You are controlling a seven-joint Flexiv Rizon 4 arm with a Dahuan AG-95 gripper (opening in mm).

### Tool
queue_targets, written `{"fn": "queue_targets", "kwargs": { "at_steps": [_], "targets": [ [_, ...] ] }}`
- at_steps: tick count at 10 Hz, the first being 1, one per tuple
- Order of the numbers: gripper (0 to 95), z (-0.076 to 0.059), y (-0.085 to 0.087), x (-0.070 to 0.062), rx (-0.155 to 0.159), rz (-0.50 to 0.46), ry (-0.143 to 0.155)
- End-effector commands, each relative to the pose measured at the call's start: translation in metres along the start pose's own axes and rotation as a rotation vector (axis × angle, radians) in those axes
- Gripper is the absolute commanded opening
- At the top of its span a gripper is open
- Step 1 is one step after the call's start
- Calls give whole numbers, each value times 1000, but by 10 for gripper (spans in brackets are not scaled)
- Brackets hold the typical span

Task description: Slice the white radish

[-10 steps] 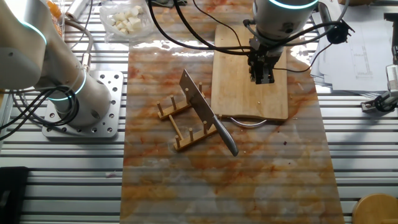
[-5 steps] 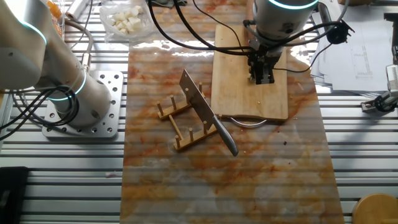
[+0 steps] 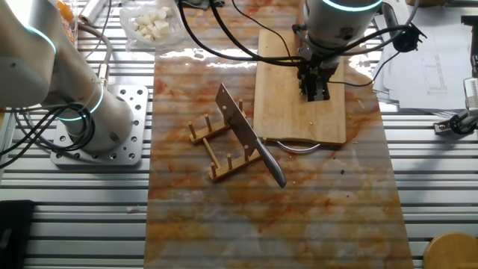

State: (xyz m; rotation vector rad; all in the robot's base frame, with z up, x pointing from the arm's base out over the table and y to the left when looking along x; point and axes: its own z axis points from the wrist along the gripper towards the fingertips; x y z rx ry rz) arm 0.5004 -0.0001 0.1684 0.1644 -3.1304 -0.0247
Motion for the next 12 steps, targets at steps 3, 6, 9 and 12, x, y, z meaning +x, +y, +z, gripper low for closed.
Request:
{"fn": "queue_targets", "kwargs": {
  "at_steps": [3,6,9,12],
  "targets": [
    [0,0,0,1,2,-20,9],
    [0,0,0,1,8,-51,13],
    [0,0,0,1,5,-139,18],
    [0,0,0,1,-5,-404,46]
  ]
}}
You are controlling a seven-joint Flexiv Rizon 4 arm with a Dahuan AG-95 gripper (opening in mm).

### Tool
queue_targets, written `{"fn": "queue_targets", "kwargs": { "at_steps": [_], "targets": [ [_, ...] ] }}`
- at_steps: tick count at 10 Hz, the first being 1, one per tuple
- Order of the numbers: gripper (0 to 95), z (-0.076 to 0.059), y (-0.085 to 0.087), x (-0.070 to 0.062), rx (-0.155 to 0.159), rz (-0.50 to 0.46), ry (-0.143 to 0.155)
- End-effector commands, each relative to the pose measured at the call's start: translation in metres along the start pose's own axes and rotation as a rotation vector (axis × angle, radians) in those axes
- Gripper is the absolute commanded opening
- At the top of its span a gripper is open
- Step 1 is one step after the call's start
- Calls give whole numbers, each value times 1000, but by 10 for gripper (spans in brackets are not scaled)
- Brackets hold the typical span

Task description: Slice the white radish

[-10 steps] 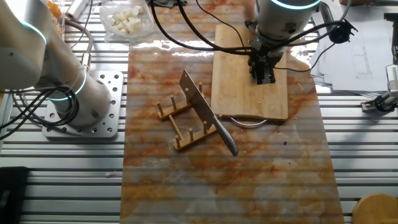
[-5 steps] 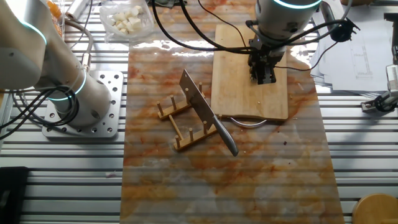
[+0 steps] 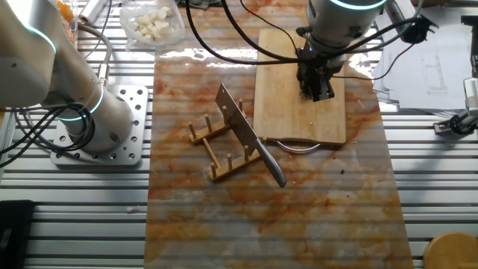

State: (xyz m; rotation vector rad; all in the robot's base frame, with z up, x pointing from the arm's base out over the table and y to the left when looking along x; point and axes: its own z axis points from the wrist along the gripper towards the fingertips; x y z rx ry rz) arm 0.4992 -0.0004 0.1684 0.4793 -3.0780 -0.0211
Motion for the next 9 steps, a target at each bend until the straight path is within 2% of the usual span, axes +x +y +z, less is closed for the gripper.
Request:
{"fn": "queue_targets", "kwargs": {
  "at_steps": [1,2,3,4,5,6,7,8,9],
  "targets": [
    [0,0,0,0,-10,-264,31],
    [0,0,-1,2,-19,-584,67],
    [0,1,-1,3,-24,-784,104],
    [0,4,2,11,-20,-988,136],
    [0,8,5,25,-19,-1102,157],
    [0,10,7,32,-16,-1142,170],
    [190,13,11,48,-39,-1290,246],
    [380,13,11,51,-53,-1330,263],
    [570,15,11,58,-80,-1445,289]
  ]
}}
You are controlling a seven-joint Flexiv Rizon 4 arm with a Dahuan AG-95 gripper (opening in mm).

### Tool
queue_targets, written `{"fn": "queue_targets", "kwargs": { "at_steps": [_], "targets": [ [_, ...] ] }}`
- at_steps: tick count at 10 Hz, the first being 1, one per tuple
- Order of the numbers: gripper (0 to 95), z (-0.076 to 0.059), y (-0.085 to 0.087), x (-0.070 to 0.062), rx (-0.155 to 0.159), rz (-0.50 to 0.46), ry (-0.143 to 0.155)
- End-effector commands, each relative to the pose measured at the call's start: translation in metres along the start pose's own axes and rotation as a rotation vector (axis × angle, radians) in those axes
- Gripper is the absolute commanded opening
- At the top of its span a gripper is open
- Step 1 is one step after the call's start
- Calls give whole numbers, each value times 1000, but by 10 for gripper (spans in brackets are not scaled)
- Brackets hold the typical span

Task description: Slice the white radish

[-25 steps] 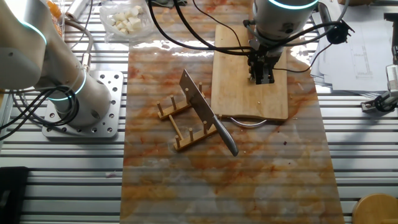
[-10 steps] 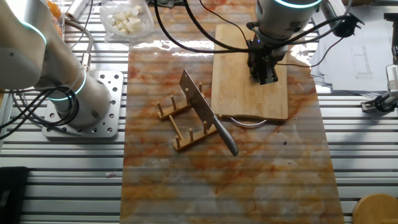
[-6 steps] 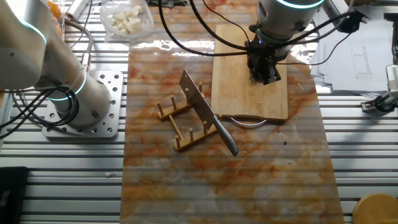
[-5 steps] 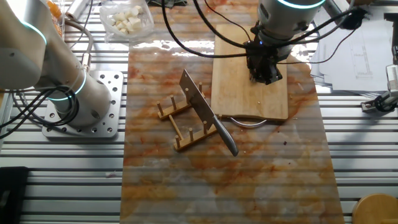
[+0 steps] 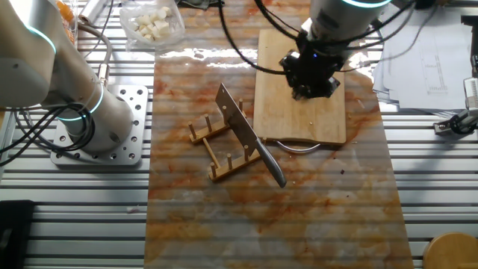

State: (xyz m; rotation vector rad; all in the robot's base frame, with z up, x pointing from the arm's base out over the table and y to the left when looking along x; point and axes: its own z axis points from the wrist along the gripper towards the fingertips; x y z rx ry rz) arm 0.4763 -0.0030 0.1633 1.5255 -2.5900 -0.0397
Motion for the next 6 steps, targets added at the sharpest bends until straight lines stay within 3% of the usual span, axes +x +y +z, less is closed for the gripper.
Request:
{"fn": "queue_targets", "kwargs": {
  "at_steps": [1,3,5,6],
  "targets": [
    [570,18,30,22,-87,-778,158],
    [570,23,31,33,-103,-870,205],
    [570,35,31,50,-106,-898,198],
    [570,46,34,69,-105,-891,170]
  ]
}}
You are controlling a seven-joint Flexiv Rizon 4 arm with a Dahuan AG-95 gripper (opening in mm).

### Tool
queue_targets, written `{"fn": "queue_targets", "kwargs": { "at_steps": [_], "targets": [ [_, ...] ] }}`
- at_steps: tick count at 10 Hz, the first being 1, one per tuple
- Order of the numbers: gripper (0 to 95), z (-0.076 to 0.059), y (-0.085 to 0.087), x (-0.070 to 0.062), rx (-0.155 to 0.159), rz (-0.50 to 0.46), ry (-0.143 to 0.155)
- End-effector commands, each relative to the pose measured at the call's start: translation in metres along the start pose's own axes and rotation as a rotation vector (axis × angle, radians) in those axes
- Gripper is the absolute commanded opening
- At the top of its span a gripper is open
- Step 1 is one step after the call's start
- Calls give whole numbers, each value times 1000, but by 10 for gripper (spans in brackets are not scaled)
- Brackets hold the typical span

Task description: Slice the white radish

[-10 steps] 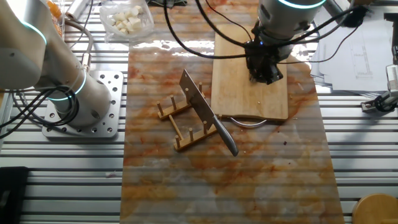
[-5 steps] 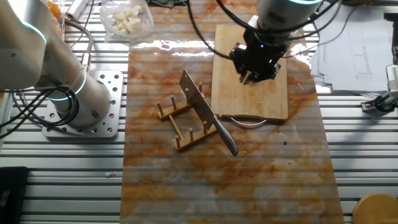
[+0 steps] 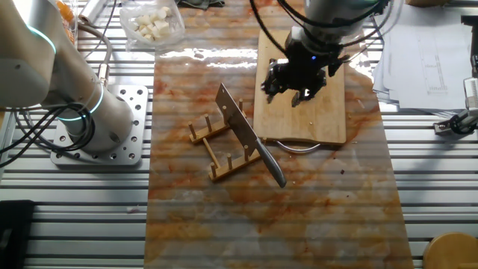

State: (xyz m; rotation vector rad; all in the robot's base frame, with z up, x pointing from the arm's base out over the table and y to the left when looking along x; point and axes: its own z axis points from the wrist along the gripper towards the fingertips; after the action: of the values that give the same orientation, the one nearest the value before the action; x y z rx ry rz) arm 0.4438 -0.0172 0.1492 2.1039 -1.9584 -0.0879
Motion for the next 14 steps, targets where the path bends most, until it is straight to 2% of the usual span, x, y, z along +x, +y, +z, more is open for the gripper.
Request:
{"fn": "queue_targets", "kwargs": {
  "at_steps": [1,3,4,5,6,7,8,10,14],
  "targets": [
    [570,38,36,30,-22,-325,34],
    [570,59,58,48,13,-339,11],
    [570,63,59,49,22,-341,5],
    [570,73,57,46,31,-342,-31],
    [570,77,55,42,34,-341,-43],
    [570,78,55,38,37,-344,-49],
    [570,78,56,37,60,-345,-63],
    [570,73,57,39,74,-338,-80],
    [570,73,56,38,78,-307,-76]
  ]
}}
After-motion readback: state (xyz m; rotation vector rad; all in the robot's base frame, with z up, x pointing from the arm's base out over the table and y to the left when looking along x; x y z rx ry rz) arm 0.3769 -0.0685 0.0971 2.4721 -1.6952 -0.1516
